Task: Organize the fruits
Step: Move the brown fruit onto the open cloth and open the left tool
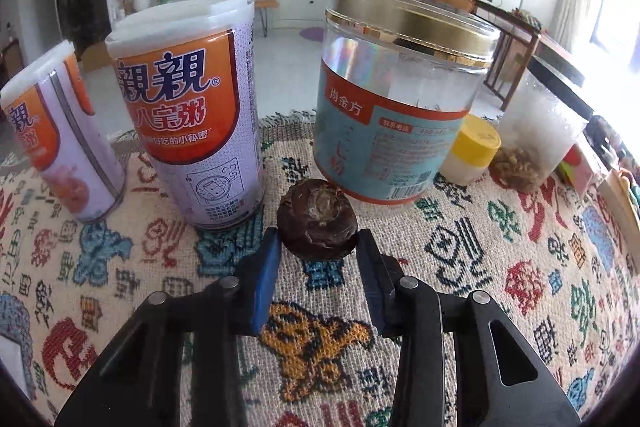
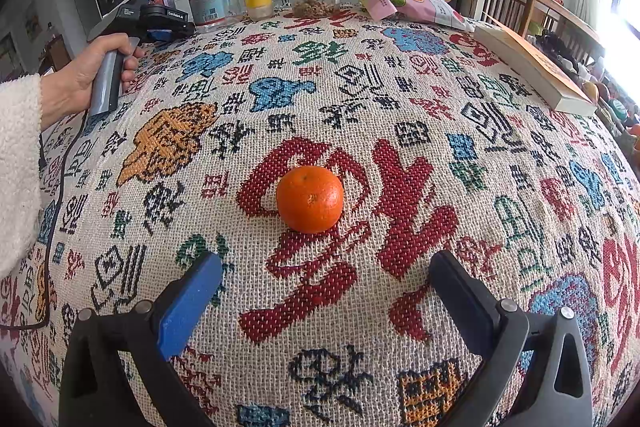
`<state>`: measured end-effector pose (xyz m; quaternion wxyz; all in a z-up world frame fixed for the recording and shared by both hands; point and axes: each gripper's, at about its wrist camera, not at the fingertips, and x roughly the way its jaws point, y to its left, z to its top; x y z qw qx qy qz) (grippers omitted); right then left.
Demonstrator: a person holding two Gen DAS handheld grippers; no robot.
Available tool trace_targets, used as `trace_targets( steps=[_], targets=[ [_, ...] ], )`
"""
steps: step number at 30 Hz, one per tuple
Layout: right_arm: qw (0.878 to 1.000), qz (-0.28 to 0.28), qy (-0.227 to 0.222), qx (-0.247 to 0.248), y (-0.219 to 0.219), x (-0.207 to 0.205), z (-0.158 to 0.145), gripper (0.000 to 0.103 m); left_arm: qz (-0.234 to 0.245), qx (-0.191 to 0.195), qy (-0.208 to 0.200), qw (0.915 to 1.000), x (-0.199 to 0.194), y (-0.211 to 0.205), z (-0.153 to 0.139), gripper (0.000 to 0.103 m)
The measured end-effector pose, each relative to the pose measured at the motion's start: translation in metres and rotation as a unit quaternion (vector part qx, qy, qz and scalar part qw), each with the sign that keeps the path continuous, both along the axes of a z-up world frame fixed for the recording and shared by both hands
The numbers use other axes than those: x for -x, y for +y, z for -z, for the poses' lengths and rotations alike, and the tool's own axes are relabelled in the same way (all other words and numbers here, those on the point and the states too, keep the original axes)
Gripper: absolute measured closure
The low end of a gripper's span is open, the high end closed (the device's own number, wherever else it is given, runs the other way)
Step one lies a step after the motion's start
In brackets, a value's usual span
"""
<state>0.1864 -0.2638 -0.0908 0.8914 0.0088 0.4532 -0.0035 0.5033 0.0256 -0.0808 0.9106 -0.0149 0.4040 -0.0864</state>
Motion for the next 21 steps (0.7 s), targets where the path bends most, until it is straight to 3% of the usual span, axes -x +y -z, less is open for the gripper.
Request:
trace_targets(
  steps=[7,12,17,18,21],
  targets=[
    [1.000,0.000,0.001,0.003,-0.001,-0.002,0.001,0.000,0.049,0.034,0.027,0.9979,0.120,0.008,-0.017,0.064],
    [1.000,0.000,0.000,0.001,-0.001,-0.002,0.000,0.000,0.105,0.063,0.056,0.9909,0.222,-0.028,-0.028,0.064],
    [1.000,0.000,-0.003,-0.006,-0.003,0.000,0.000,0.000,0.149,0.041,0.067,0.9858,0.291,-0.054,-0.026,0.062],
    [1.000,0.000,-0.003,-0.008,-0.003,0.000,-0.001,0.000,0.147,0.024,0.060,0.9870,0.300,-0.061,-0.021,0.059],
    [1.000,-0.001,-0.009,-0.023,-0.007,0.003,-0.003,0.000,0.122,0.002,0.050,0.9912,0.325,-0.055,-0.017,0.024]
  ],
)
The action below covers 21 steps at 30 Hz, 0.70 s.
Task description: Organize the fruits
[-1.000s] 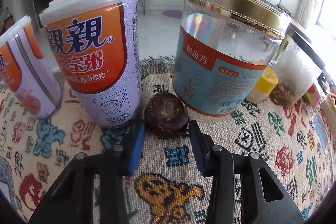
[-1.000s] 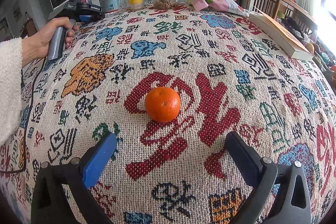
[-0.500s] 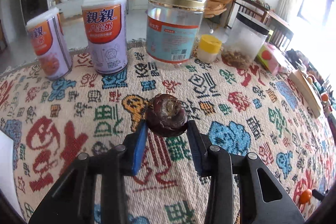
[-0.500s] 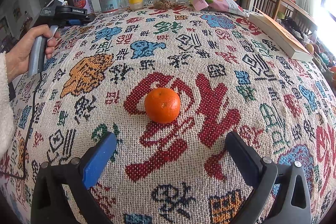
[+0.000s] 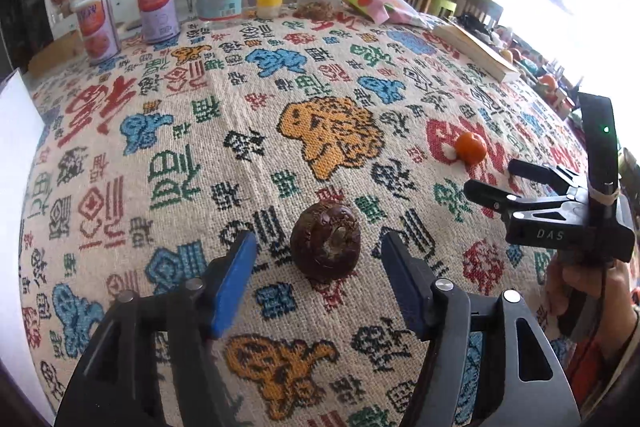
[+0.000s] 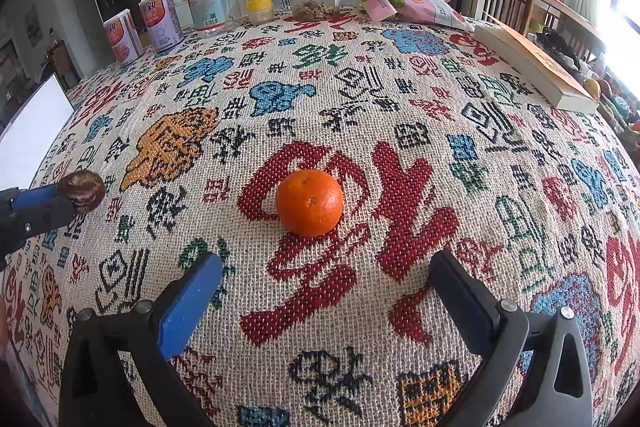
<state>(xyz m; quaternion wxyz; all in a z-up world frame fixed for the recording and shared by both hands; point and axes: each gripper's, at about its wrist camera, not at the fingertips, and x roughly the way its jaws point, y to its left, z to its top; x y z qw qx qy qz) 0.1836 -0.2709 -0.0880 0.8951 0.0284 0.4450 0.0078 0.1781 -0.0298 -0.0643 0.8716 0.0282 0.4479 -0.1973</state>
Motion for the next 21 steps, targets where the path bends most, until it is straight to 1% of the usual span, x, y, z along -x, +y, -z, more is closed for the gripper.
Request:
trace_targets(
  steps=[3,4,8,10,12,13,17,20,21],
  targets=[
    [1.000,0.020,0.004,-0.012,-0.006,0.016,-0.002,0.000,-0.017,0.002,-0.015,0.9997,0.016,0.008,0.001,0.020],
    [1.000,0.026,0.005,-0.015,-0.005,0.025,-0.002,0.000,-0.022,-0.003,-0.013,0.9997,0.019,0.010,0.003,0.018],
    [0.999,0.033,0.006,-0.015,0.006,0.051,-0.003,0.000,-0.019,-0.026,0.002,0.9995,0.029,0.007,0.014,0.017],
    [0.999,0.030,0.011,0.004,0.014,0.054,-0.001,0.000,-0.027,-0.041,0.007,0.9988,0.029,0.004,0.020,0.017],
    [0.999,0.027,0.019,0.038,0.022,0.053,0.003,0.000,-0.041,-0.043,0.016,0.9981,0.031,0.003,0.026,0.017],
    [0.999,0.026,0.016,0.042,0.023,0.053,0.003,0.000,-0.047,-0.043,0.021,0.9977,0.030,0.002,0.029,0.017],
    [0.999,0.027,0.016,0.037,0.021,0.054,0.004,0.000,-0.057,-0.067,0.006,0.9961,0.033,-0.002,0.032,0.015],
    [0.999,0.027,0.016,0.037,0.021,0.054,0.004,0.000,-0.058,-0.068,0.000,0.9960,0.033,-0.002,0.034,0.010],
    [0.999,0.027,0.016,0.037,0.021,0.054,0.004,0.000,-0.063,-0.068,-0.007,0.9956,0.033,-0.001,0.035,0.006]
  ],
)
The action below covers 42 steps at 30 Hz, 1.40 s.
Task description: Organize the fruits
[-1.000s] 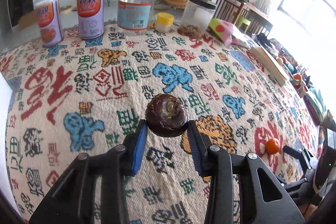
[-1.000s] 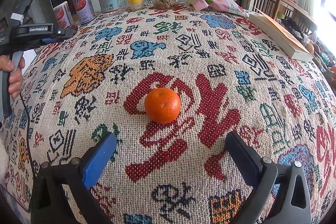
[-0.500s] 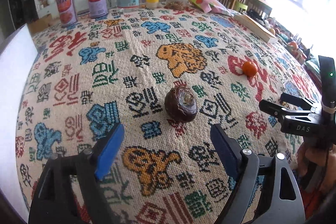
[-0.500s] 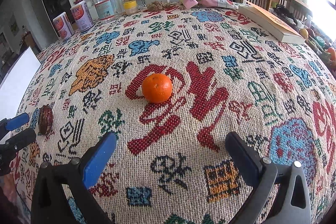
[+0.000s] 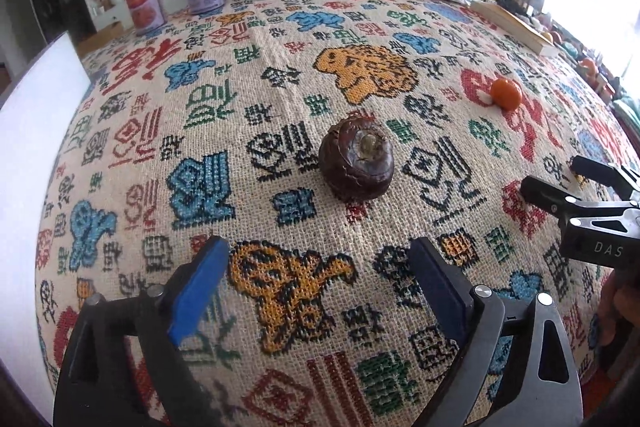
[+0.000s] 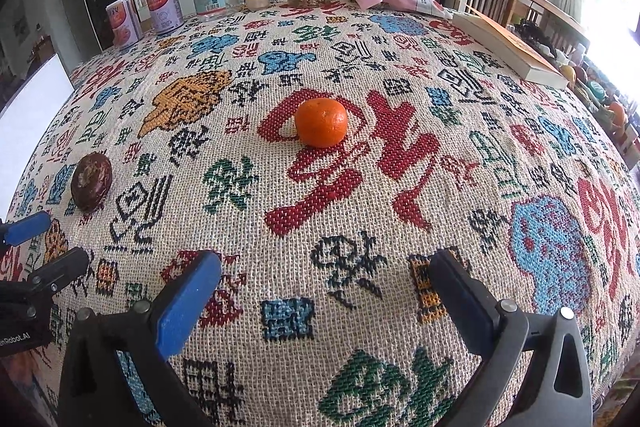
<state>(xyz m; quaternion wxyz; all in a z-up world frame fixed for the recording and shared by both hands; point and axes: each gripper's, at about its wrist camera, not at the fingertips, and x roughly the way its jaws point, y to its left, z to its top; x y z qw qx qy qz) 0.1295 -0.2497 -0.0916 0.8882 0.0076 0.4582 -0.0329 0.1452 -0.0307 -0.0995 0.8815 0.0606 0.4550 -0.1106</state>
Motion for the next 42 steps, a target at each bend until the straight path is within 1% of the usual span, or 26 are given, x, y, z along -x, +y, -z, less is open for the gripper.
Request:
trace_targets(
  steps=[1,2,4,25,29,31,32,34,35,36,37,39,41,42],
  targets=[
    [1.000,0.000,0.000,0.000,0.000,0.000,0.000,0.000,-0.005,0.004,-0.006,1.0000,0.000,0.001,0.001,0.006],
    [1.000,0.000,0.000,0.000,0.000,0.000,0.000,0.000,-0.010,0.000,-0.014,0.9999,0.000,0.000,0.002,0.003],
    [1.000,0.000,0.000,0.000,0.000,0.000,0.000,0.000,-0.016,-0.007,-0.013,0.9998,-0.001,0.000,0.003,0.001],
    [1.000,0.000,-0.001,-0.001,0.000,-0.001,-0.001,0.000,-0.018,-0.003,-0.011,0.9998,-0.003,0.001,0.003,0.001],
    [1.000,0.000,-0.001,-0.001,0.000,-0.001,-0.001,0.000,-0.050,0.000,0.001,0.9987,0.005,0.001,0.002,0.001],
    [1.000,0.001,-0.001,-0.001,0.001,-0.002,-0.001,0.000,-0.036,0.000,0.031,0.9989,0.006,-0.001,-0.001,0.001],
    [1.000,0.002,-0.001,-0.002,0.001,-0.002,-0.001,0.000,-0.030,0.006,0.043,0.9986,0.002,0.000,-0.003,0.001],
    [1.000,0.013,-0.007,-0.005,-0.002,0.001,-0.003,0.000,-0.015,0.052,0.051,0.9972,-0.007,0.002,-0.009,0.002],
    [1.000,0.023,-0.018,-0.011,-0.007,0.003,-0.007,0.000,-0.008,0.066,0.052,0.9965,-0.013,0.001,-0.012,0.003],
    [0.998,0.033,-0.034,-0.028,-0.014,0.007,-0.012,0.000,-0.002,0.067,0.047,0.9966,-0.019,-0.003,-0.015,0.003],
    [0.997,0.044,-0.050,-0.049,-0.022,0.010,-0.017,0.000,0.003,0.060,0.036,0.9975,-0.024,-0.008,-0.018,0.003],
    [0.991,0.071,-0.072,-0.088,-0.040,0.017,-0.022,0.000,0.014,0.032,0.010,0.9993,-0.033,-0.021,-0.021,0.003],
    [0.982,0.103,-0.087,-0.131,-0.060,0.022,-0.024,0.000,0.015,0.016,0.000,0.9998,-0.039,-0.028,-0.020,0.007],
    [0.976,0.119,-0.095,-0.152,-0.069,0.026,-0.025,0.000,0.013,0.012,-0.001,0.9998,-0.040,-0.029,-0.018,0.035]
  ],
)
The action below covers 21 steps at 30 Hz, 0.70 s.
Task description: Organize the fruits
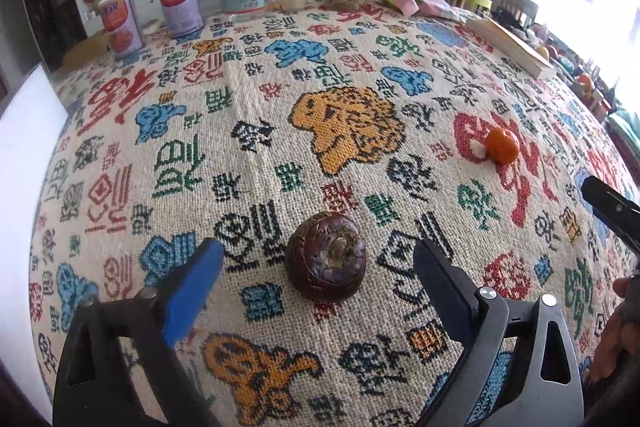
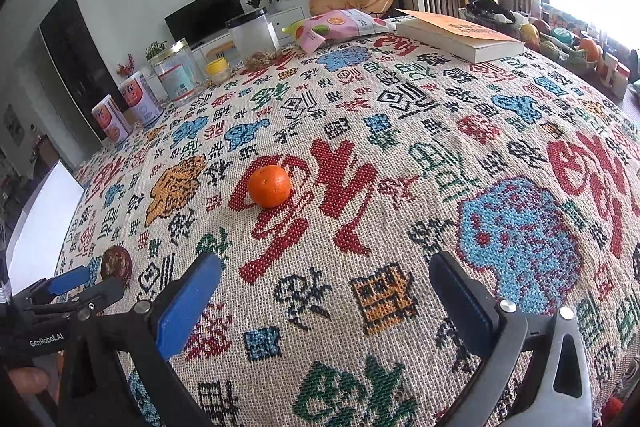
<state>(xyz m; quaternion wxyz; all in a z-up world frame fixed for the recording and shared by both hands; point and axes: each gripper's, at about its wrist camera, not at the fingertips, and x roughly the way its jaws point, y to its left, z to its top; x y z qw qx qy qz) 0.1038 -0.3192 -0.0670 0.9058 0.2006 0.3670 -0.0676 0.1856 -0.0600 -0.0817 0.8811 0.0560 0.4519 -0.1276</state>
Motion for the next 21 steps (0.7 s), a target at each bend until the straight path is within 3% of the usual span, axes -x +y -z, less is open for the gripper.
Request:
trace_targets(
  steps=[1,3,6,9,13,14,16,18,21],
  targets=[
    [1.000,0.015,-0.010,-0.018,-0.008,0.004,-0.001,0.000,0.000,-0.005,0.008,1.0000,-0.001,0.000,0.004,0.061],
    [0.999,0.027,-0.023,-0.030,-0.015,0.006,-0.004,0.000,-0.005,0.004,0.001,1.0000,0.003,0.004,0.007,0.062],
    [0.999,-0.039,0.000,-0.010,0.001,-0.019,-0.007,0.001,-0.007,0.023,0.003,0.9997,0.012,0.012,0.006,0.062],
    [0.990,-0.136,0.038,0.028,0.030,-0.054,-0.007,0.017,-0.016,0.064,0.018,0.9977,0.018,0.027,-0.004,0.062],
    [0.981,-0.163,0.086,0.053,0.046,-0.100,0.000,0.033,-0.024,0.101,0.023,0.9943,0.031,0.048,-0.024,0.062],
    [0.979,-0.166,0.105,0.054,0.048,-0.109,0.005,0.039,-0.025,0.111,0.024,0.9932,0.035,0.053,-0.029,0.062],
    [0.975,-0.169,0.126,0.068,0.052,-0.117,0.011,0.074,-0.030,0.134,0.024,0.9903,0.045,0.067,-0.042,0.062],
    [0.975,-0.169,0.124,0.076,0.052,-0.113,0.005,0.074,-0.031,0.164,0.029,0.9856,0.059,0.083,-0.058,0.062],
    [0.977,-0.184,0.100,0.039,0.063,-0.096,-0.022,0.074,-0.023,0.216,0.027,0.9757,0.087,0.115,-0.097,0.062]
  ],
)
